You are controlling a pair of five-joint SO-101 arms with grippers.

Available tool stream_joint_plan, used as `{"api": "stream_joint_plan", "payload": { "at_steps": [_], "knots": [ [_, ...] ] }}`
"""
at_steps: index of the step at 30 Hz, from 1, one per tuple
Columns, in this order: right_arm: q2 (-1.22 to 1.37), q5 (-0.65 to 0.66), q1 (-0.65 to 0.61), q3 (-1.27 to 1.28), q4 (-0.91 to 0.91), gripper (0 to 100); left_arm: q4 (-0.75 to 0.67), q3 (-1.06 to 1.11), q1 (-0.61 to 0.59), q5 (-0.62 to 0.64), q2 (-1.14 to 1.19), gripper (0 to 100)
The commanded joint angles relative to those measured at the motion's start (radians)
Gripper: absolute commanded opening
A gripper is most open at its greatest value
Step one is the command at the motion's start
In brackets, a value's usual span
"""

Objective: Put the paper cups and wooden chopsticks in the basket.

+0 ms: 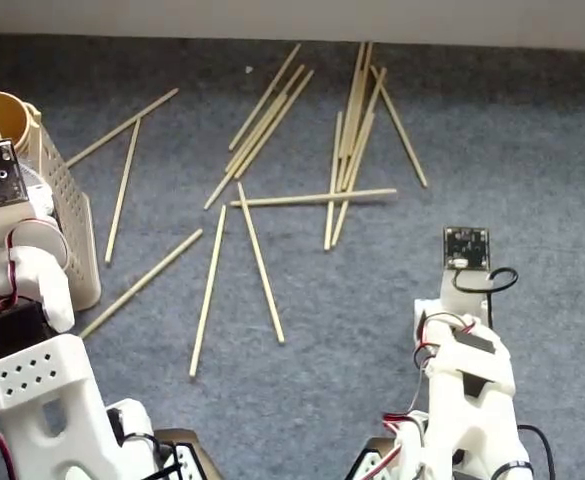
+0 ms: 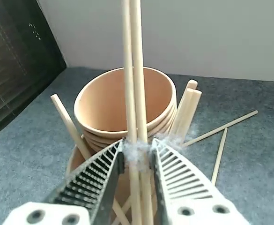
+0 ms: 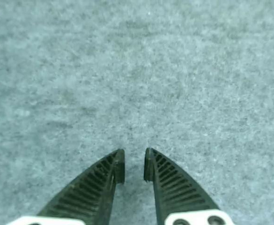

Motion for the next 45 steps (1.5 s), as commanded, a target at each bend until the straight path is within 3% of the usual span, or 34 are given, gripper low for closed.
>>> {"api": "stream_joint_plan", "payload": {
  "at_steps": [1,9,20,29,32,34,38,45],
  "knots": [
    [-0.024,0.017,-0.007,-0.004,-0.016,8.0,-0.02,-0.007,0.027,0.009,-0.001,15],
    [-0.024,0.017,-0.007,-0.004,-0.016,8.0,-0.014,-0.044,0.031,0.009,-0.096,15],
    [-0.024,0.017,-0.007,-0.004,-0.016,8.0,0.241,-0.047,-0.012,0.009,-0.495,15],
    [-0.024,0.017,-0.007,-0.004,-0.016,8.0,0.582,-0.166,-0.005,-0.041,-0.412,15],
    [-0.024,0.017,-0.007,-0.004,-0.016,8.0,0.603,-0.177,-0.041,-0.063,-0.381,15],
    [-0.024,0.017,-0.007,-0.004,-0.016,8.0,0.601,-0.189,0.031,-0.089,-0.372,15],
    [-0.024,0.018,-0.007,-0.004,-0.016,8.0,0.617,-0.292,0.294,-0.178,-0.266,15],
    [-0.024,0.018,-0.007,-0.004,-0.016,8.0,0.855,-0.644,0.619,-0.143,0.321,15]
  ]
}}
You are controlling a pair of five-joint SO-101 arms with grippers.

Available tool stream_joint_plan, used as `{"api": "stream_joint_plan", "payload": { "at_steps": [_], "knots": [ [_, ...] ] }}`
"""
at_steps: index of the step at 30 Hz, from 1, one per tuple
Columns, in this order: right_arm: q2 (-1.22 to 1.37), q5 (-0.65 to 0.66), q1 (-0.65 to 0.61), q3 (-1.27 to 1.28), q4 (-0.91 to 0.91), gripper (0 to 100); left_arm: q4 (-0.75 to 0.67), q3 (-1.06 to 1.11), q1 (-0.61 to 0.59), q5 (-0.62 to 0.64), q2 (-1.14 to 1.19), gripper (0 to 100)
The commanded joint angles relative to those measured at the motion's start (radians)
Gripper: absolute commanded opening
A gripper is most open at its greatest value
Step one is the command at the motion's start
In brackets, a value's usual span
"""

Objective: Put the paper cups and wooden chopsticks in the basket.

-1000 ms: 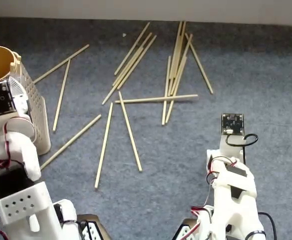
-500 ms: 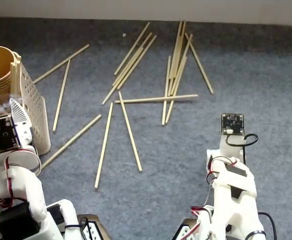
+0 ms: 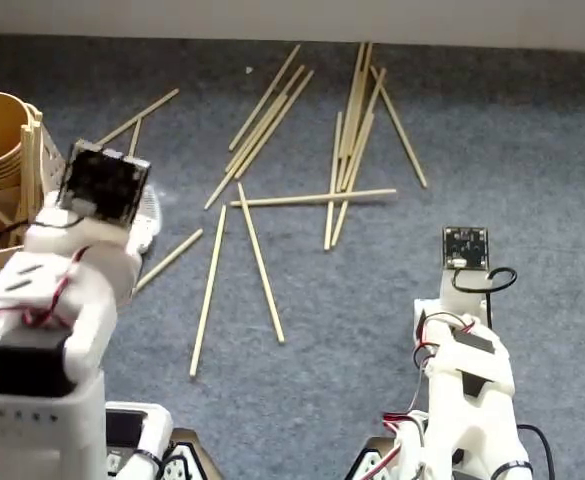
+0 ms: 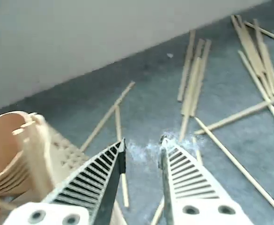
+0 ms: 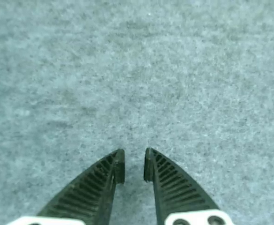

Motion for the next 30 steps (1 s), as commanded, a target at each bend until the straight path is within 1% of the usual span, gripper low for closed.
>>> {"api": "stream_joint_plan", "payload": {
  "at_steps": [1,3,7,10,13,16,18,22,27,28,30],
  "knots": [
    [-0.024,0.012,-0.007,-0.004,-0.016,8.0,0.11,-0.183,0.125,0.049,0.366,15],
    [-0.024,0.012,-0.007,-0.004,-0.016,8.0,0.147,-0.239,0.128,0.115,0.545,15],
    [-0.024,0.012,-0.007,-0.004,-0.016,8.0,0.153,-0.306,0.104,0.164,0.835,15],
    [-0.024,0.012,-0.008,-0.004,-0.016,8.0,0.15,-0.352,0.101,0.192,0.978,15],
    [-0.024,0.015,-0.022,-0.004,-0.016,8.0,0.117,-0.407,0.107,0.218,1.106,15],
    [-0.024,0.052,-0.024,-0.002,-0.016,8.0,0.092,-0.466,0.108,0.238,1.214,16],
    [-0.024,0.052,-0.024,-0.002,-0.016,8.0,0.091,-0.509,0.11,0.276,1.279,19],
    [-0.024,0.052,-0.024,-0.002,-0.016,8.0,0.095,-0.596,0.111,0.382,1.363,32],
    [-0.022,0.052,-0.024,-0.002,-0.016,8.0,0.097,-0.654,0.147,0.396,1.432,49],
    [-0.022,0.052,-0.024,-0.002,-0.016,8.0,0.097,-0.659,0.151,0.396,1.443,50],
    [-0.022,0.052,-0.024,-0.002,-0.016,8.0,0.086,-0.661,0.162,0.396,1.466,50]
  ]
}}
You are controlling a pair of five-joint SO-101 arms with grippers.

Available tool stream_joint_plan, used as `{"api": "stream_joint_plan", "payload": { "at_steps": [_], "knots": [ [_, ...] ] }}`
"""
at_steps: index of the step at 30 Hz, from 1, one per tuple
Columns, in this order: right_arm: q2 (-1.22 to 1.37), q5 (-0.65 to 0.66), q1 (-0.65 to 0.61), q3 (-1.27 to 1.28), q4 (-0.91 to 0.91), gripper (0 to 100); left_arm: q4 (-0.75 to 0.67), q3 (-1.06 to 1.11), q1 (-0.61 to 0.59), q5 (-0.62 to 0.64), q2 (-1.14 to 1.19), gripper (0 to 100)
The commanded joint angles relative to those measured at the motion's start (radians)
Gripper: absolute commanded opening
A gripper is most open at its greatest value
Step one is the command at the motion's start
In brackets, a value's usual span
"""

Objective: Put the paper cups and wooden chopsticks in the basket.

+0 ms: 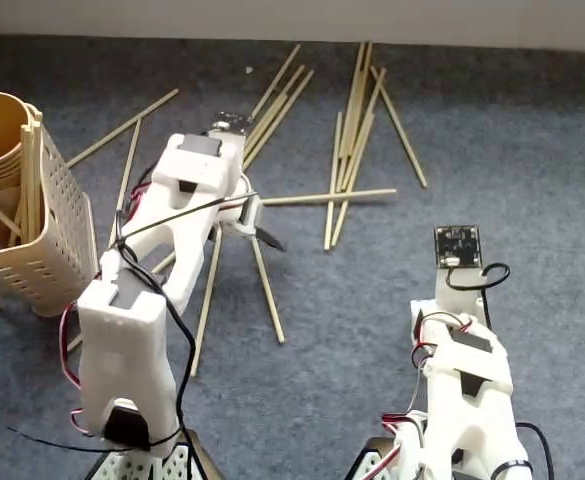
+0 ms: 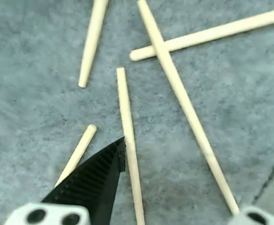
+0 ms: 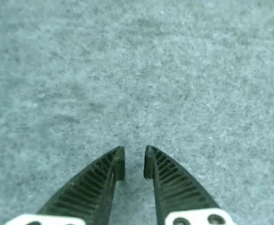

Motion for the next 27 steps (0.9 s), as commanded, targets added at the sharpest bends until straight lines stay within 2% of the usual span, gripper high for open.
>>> {"api": "stream_joint_plan", "payload": {
  "at_steps": [1,10,16,21,23,27],
  "knots": [
    [-0.022,0.014,-0.007,-0.004,-0.016,8.0,-0.026,-0.038,0.024,0.009,0.021,49],
    [-0.022,0.015,-0.007,-0.004,-0.016,8.0,-0.055,-0.091,-0.064,0.009,0.143,36],
    [-0.022,0.015,-0.007,-0.004,-0.015,8.0,-0.011,-0.127,-0.137,0.009,0.143,22],
    [-0.022,0.015,-0.007,-0.004,-0.015,8.0,0.006,-0.134,-0.156,0.003,0.145,18],
    [-0.022,0.015,-0.007,-0.004,-0.015,8.0,0.005,-0.136,-0.151,-0.049,0.145,15],
    [-0.022,0.017,-0.007,-0.004,-0.015,8.0,0.0,-0.142,-0.136,-0.126,0.139,1]
  ]
}}
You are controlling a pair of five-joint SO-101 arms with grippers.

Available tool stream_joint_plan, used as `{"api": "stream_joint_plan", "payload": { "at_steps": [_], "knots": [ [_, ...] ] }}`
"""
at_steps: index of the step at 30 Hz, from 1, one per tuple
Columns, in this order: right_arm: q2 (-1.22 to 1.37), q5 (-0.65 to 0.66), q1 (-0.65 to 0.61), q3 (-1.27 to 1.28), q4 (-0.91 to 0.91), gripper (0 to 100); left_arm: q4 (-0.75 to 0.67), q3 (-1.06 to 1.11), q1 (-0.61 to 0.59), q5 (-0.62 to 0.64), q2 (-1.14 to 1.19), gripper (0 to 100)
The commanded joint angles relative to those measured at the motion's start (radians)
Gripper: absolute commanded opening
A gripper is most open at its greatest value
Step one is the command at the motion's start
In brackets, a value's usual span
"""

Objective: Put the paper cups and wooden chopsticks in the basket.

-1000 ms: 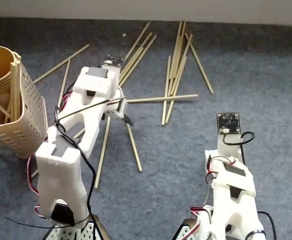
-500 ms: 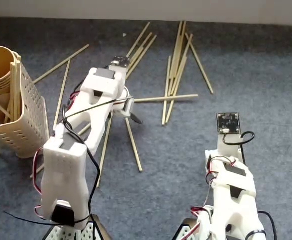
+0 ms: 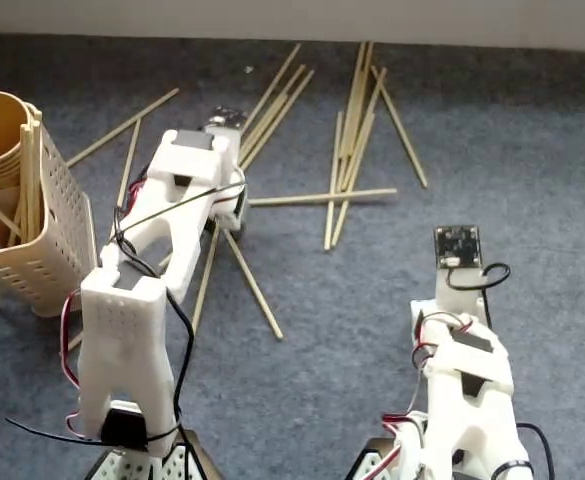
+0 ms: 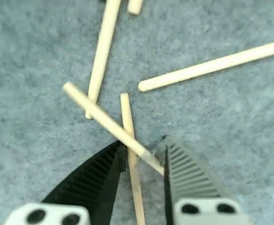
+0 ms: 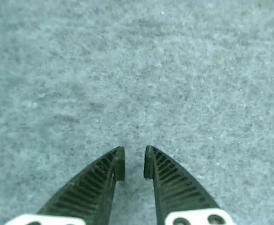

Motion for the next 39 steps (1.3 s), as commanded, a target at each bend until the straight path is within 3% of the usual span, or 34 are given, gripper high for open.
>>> {"api": "stream_joint_plan", "payload": {
  "at_steps": [1,6,10,16,20,25,35,39],
  "knots": [
    [-0.022,0.011,-0.005,-0.004,-0.015,8.0,0.006,-0.008,-0.03,-0.054,-0.007,0],
    [-0.022,0.011,-0.005,-0.004,-0.015,8.0,0.009,-0.016,-0.031,-0.101,-0.01,0],
    [-0.022,0.011,-0.005,-0.004,-0.015,8.0,0.087,-0.2,-0.028,-0.101,-0.01,0],
    [-0.022,0.011,-0.005,-0.004,-0.015,8.0,0.393,-0.892,-0.012,-0.106,-0.01,0],
    [-0.022,0.011,-0.005,-0.004,-0.015,8.0,0.422,-1.351,-0.01,-0.247,-0.015,0],
    [-0.022,0.012,-0.005,-0.004,-0.015,8.0,0.373,-1.323,-0.013,-0.35,-0.278,0],
    [-0.022,0.012,-0.018,-0.004,-0.015,8.0,0.358,-1.331,-0.305,-0.345,-0.662,0],
    [-0.022,0.012,-0.021,-0.004,-0.015,8.0,0.43,-1.33,-0.349,-0.311,-0.71,0]
  ]
}}
